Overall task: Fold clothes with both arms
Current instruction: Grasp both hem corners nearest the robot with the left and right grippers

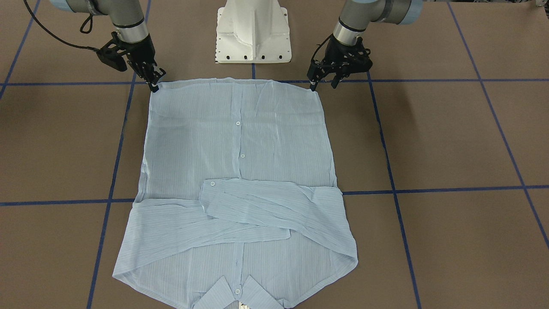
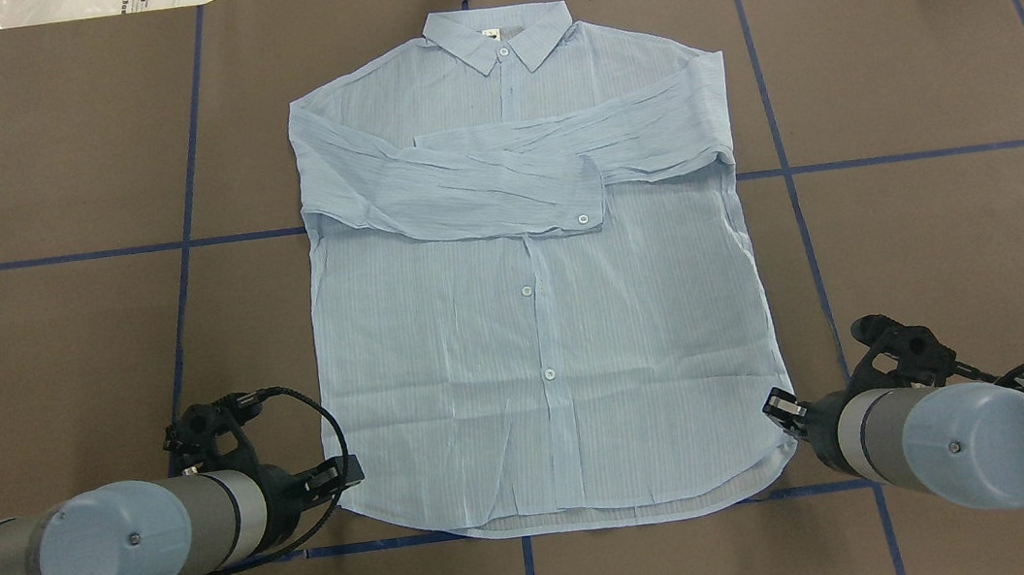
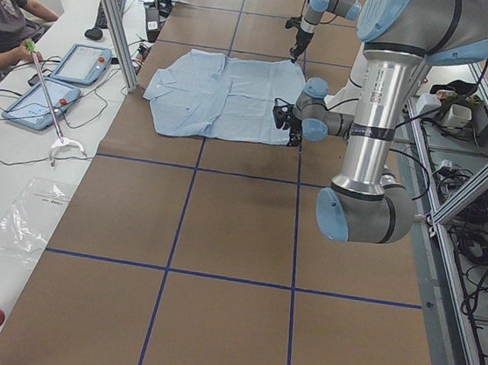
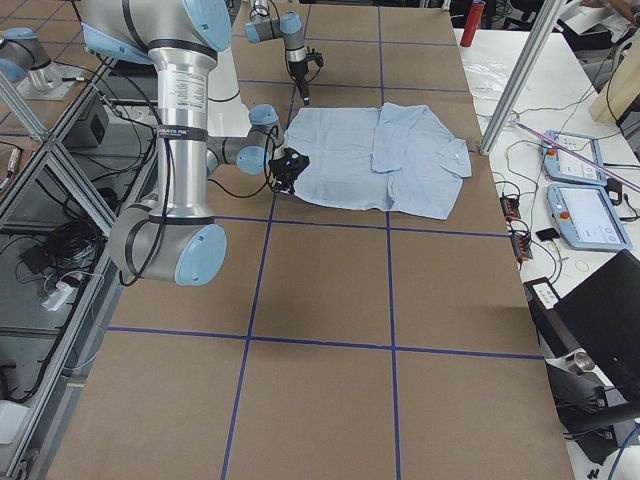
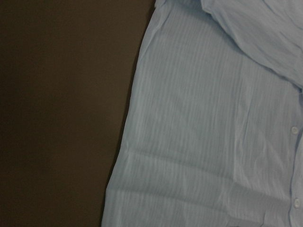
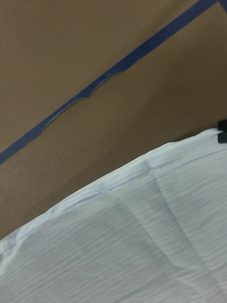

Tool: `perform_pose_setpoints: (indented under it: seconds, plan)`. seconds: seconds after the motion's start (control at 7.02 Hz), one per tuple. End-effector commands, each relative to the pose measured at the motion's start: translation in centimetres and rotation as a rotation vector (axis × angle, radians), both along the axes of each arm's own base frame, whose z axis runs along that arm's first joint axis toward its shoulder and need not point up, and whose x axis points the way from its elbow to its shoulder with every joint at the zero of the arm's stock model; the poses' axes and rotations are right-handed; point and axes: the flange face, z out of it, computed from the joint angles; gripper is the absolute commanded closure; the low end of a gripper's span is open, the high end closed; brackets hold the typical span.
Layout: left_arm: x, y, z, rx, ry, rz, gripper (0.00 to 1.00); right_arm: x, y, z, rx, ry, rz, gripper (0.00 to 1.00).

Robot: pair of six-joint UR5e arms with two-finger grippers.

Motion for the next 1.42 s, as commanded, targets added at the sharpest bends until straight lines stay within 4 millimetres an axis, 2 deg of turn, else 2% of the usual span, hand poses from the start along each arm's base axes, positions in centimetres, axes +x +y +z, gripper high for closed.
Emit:
perform_pose_setpoints:
  seconds: [0.0, 0.28, 0.57, 0.71, 0.85, 1.0, 1.28]
  plan:
    - [1.5, 0.5, -0.1, -0.004, -0.003, 0.012, 0.30, 0.0, 0.0, 0.0, 0.000, -0.001, 0.001, 1.00]
    - [1.8, 0.8, 0.0, -0.012, -0.005, 0.013, 0.44, 0.0, 0.0, 0.0, 0.000, -0.001, 0.001, 1.00]
    - [2.7, 1.2, 0.5, -0.016, -0.016, 0.023, 0.45, 0.0, 0.0, 0.1, 0.000, 0.002, 0.001, 1.00]
    - [2.8, 1.2, 0.5, -0.015, -0.015, 0.024, 0.49, -0.1, 0.0, 0.1, 0.000, 0.002, 0.001, 1.00]
    - [2.7, 1.1, 0.5, -0.015, -0.015, 0.022, 0.86, -0.1, 0.0, 0.1, 0.000, 0.002, 0.001, 1.00]
    - [2.6, 1.0, 0.5, -0.015, -0.018, 0.020, 1.00, -0.1, 0.0, 0.2, -0.001, 0.004, 0.001, 1.00]
    - [1.8, 0.1, 0.0, -0.015, -0.034, 0.001, 1.00, -0.1, -0.1, 0.3, -0.001, 0.007, 0.001, 1.00]
